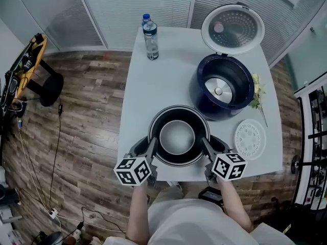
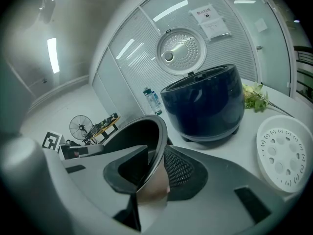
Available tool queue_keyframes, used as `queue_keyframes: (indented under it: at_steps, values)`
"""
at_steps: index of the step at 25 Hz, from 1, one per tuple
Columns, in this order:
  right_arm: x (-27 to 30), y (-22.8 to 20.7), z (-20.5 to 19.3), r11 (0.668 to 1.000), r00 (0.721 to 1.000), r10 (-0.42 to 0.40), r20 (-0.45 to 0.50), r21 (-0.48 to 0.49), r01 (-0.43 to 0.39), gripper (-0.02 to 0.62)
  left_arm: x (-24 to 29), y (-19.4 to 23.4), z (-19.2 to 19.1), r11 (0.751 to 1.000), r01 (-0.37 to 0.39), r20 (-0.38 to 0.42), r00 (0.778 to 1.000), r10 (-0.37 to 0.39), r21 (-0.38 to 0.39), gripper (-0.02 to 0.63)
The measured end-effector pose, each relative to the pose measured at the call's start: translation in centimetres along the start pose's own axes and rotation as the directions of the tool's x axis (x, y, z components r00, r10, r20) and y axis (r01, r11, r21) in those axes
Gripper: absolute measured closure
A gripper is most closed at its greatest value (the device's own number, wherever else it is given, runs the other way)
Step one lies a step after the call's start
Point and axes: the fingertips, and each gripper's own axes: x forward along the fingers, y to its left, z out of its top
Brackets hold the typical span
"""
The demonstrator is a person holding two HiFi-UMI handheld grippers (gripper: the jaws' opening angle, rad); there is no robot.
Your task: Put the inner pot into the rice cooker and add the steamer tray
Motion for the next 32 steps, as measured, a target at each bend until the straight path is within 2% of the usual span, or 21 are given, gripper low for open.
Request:
queue_keyframes:
  at_steps: [13, 25, 32]
  values:
    - [-2.7, 4.3, 4.7, 0.997, 0.989, 0.079, 0.127, -0.034, -0.075, 0.486, -4.0, -2.0, 5.5, 0.999, 0.016, 0.139, 0.99, -0.02, 0.031, 0.522]
    - [-7.2, 5.8, 10.4, 0.994, 0.958, 0.112, 0.266, -0.028, -0.109, 0.489, -5.6, -7.0, 11.3, 0.991, 0.106, 0.255, 0.959, -0.123, 0.079, 0.525]
    - [-8.8, 5.5, 12.6, 0.992, 0.942, 0.123, 0.313, -0.025, -0.121, 0.489, -5.1, -9.0, 12.9, 0.986, 0.144, 0.254, 0.954, -0.162, 0.089, 0.525]
